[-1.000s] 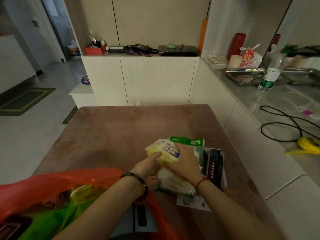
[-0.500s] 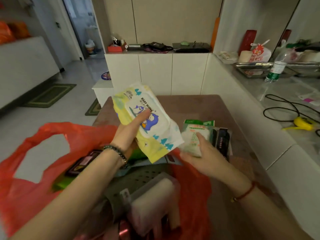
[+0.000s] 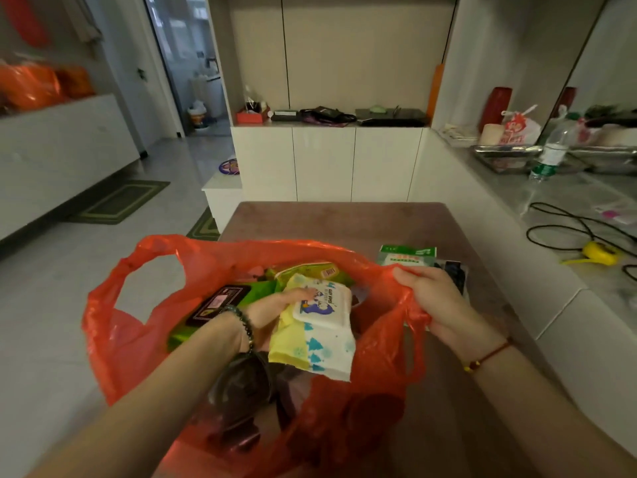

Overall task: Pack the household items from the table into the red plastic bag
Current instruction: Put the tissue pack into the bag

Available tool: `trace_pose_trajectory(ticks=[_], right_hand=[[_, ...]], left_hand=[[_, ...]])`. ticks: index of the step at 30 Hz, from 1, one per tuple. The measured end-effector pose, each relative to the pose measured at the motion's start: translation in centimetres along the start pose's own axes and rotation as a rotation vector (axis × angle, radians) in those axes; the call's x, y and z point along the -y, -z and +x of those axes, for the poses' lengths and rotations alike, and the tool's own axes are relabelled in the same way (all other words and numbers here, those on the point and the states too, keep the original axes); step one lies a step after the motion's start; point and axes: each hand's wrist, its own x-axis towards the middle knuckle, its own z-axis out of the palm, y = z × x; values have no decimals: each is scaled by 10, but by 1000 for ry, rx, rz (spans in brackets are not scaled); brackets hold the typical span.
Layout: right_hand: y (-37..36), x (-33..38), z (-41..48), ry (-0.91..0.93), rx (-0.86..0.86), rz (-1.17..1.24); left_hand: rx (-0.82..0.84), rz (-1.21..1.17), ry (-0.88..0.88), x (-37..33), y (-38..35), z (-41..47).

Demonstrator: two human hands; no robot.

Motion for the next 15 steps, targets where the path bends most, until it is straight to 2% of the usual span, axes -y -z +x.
trace_pose_trajectory(ticks=[4,7,11,13,15], right_hand=[[-2,11,-12,81,-27,3],[0,18,-19,123,-18,-8],[-10,21,-31,168,84,-116],[-16,20,-37,200,166,-242],[-19,18,-40,224,251,-382]], left_hand=[[-100,-51,45,3,24,-10],[-197,29,42,1,33,-22],[-413,420,-59,-4,35,-21],[-420,604,-111,-10,29,-22],[-436,898,-137,-15,23,-23]])
